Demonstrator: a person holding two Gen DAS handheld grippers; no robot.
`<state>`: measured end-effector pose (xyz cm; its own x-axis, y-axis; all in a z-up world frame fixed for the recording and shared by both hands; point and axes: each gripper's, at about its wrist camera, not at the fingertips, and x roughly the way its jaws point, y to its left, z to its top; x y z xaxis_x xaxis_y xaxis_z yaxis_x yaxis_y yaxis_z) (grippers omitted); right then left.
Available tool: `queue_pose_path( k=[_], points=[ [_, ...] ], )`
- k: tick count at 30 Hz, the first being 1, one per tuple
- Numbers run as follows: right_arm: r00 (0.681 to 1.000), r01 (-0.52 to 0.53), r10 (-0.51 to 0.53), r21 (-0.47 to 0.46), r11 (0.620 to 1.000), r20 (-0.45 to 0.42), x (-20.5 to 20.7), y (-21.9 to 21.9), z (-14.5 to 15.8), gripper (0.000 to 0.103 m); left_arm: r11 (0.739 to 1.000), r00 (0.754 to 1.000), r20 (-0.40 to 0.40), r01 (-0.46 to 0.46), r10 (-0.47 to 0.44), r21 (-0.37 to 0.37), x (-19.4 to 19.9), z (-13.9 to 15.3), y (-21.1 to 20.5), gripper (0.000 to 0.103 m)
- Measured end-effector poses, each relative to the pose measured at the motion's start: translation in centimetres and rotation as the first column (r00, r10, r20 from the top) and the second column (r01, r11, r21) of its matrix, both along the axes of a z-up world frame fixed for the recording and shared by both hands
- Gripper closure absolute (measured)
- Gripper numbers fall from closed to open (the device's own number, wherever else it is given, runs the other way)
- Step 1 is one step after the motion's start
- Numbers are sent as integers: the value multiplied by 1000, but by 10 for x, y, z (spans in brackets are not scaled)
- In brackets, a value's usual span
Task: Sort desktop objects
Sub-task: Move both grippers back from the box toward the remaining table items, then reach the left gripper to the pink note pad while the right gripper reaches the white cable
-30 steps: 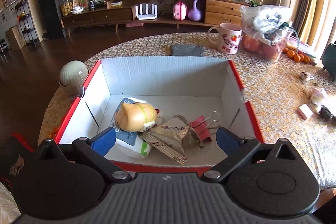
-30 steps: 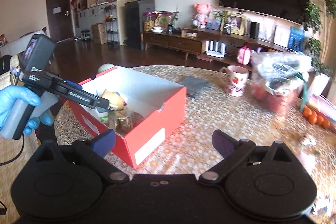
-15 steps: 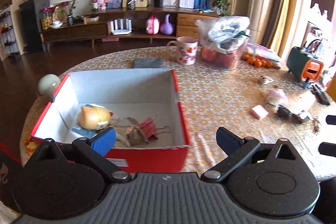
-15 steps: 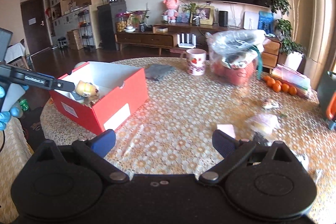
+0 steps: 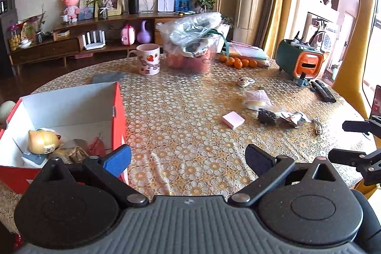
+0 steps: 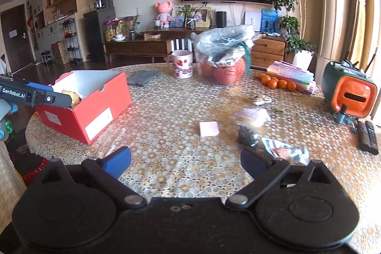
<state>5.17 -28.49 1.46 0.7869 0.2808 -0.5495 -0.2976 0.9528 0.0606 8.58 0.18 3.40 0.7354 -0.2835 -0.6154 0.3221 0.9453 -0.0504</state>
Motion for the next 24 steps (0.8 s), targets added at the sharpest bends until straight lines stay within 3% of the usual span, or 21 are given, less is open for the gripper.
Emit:
queue_pose_path(
  k=[13,24],
  points=[
    [994,106,-107,-44,993,-17,7,-56,-23,4,989,989,-21,148,-147,21,28,-37,-84,1],
    [967,234,-241,-98,967,-78,43,-113,-58,5,970,973,-22,231,-230,79,86,-78,-132,1]
  ],
)
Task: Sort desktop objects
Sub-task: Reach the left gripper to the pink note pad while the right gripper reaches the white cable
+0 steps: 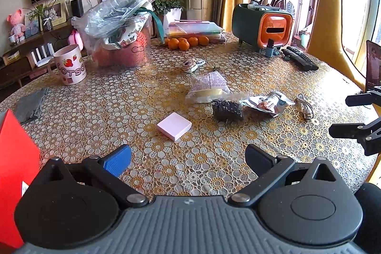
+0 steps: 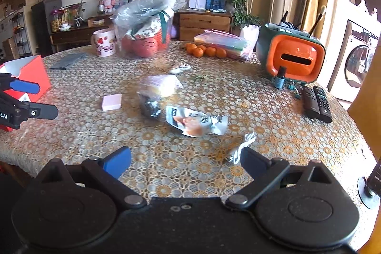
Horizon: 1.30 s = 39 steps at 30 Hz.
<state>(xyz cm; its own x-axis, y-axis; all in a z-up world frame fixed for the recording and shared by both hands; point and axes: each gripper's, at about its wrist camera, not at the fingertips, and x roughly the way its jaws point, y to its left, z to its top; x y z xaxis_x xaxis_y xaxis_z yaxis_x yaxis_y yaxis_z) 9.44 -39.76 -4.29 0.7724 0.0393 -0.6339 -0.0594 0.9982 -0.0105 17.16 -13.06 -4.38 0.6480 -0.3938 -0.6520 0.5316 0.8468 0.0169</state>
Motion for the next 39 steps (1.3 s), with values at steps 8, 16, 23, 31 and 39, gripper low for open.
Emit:
queue_pose_path(
  k=[8,16,23,31,39],
  points=[
    [996,63,-65,-38,997,-60,31,-24,-29,7,1000,1000,-12,6,-6,17,42,-23,-15,1],
    [990,85,-93,-82,993,-103,64,-36,-57,24,998,1000,-6,18,-18,53,69,-42,-27,1],
    [985,113,-121,-70,991,-122,73,-42,-66,33,997,999,-20,28,-27,76,89,-56,-36,2],
    [986,118,-124,-63,991,-112,76,-44,-65,43,995,999,-41,17,-13,95,103,-67,-42,11],
    [986,118,-123,-42,992,-112,76,-43,-65,50,998,997,-74,16,-11,66,105,-69,-44,33]
  ],
)
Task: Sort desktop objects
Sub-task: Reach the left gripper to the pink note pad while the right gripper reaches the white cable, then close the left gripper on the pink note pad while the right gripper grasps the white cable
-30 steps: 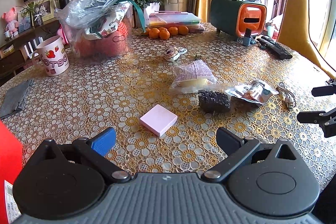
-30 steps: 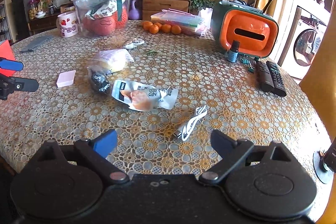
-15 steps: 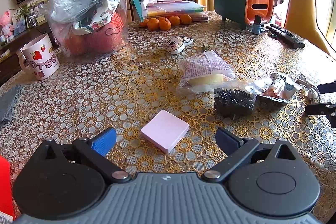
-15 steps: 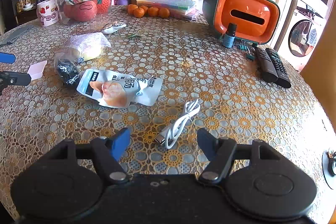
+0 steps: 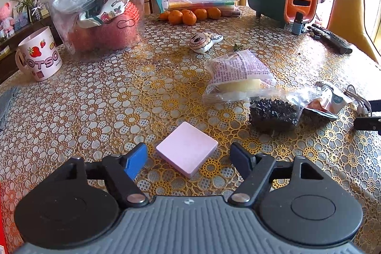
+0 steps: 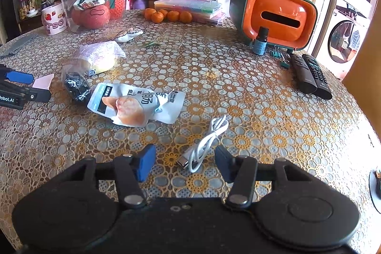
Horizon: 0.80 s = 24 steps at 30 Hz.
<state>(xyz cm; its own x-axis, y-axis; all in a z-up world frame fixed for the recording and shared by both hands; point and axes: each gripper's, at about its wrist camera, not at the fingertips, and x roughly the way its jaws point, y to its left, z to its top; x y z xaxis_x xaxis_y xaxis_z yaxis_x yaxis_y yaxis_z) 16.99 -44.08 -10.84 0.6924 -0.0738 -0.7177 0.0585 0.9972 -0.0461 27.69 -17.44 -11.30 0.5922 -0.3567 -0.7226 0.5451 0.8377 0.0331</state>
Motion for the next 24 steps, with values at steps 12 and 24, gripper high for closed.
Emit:
queue_pose_path(
  k=[12,24],
  points=[
    [1000,18,-18,26,999,-1,-2,-3,2,74,1000,999,-28,-28,28,0,-3,4,-6,47],
    [1000,27,-27,-3,1000,16,-12,1,8,83,1000,998,-58,-7,6,-16,-25,13,-8,47]
  ],
)
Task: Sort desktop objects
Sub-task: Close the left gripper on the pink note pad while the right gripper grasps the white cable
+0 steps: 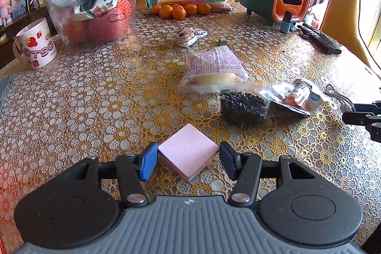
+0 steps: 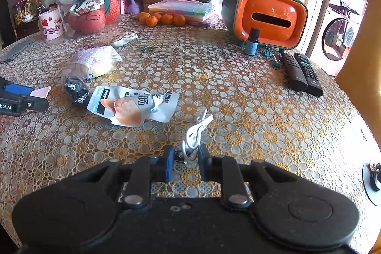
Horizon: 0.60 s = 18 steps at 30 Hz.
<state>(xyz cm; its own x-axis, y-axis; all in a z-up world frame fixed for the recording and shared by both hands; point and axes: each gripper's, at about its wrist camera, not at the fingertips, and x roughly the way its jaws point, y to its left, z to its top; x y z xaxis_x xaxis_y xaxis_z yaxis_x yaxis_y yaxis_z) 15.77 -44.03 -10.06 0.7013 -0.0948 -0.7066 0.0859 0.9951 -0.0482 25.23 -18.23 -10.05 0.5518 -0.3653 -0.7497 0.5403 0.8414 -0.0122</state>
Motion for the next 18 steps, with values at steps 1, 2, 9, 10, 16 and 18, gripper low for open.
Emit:
queue_pose_path(
  k=[1,2,9,10,16,18],
  points=[
    [1000,-2,2,-4,1000,0,-1,1,1,83,1000,1000,-3,2,-2,-3,-3,1,0,47],
    [1000,-5,5,-5,1000,3,-3,3,2,83,1000,1000,-5,4,-4,-6,-5,2,1,47],
    [999,-13,13,12,1000,32,-16,9,13,86,1000,1000,-12,16,-16,-20,-21,11,6,47],
    [999,-17,17,11,1000,34,-19,11,15,86,1000,1000,-14,15,-15,-23,-24,11,8,47],
    [1000,-9,9,18,1000,2,-27,13,4,85,1000,1000,-29,6,-7,-20,-32,10,12,47],
    [1000,-1,2,29,1000,-16,-28,12,-1,81,1000,999,-32,7,-8,-16,-33,9,13,47]
  ],
)
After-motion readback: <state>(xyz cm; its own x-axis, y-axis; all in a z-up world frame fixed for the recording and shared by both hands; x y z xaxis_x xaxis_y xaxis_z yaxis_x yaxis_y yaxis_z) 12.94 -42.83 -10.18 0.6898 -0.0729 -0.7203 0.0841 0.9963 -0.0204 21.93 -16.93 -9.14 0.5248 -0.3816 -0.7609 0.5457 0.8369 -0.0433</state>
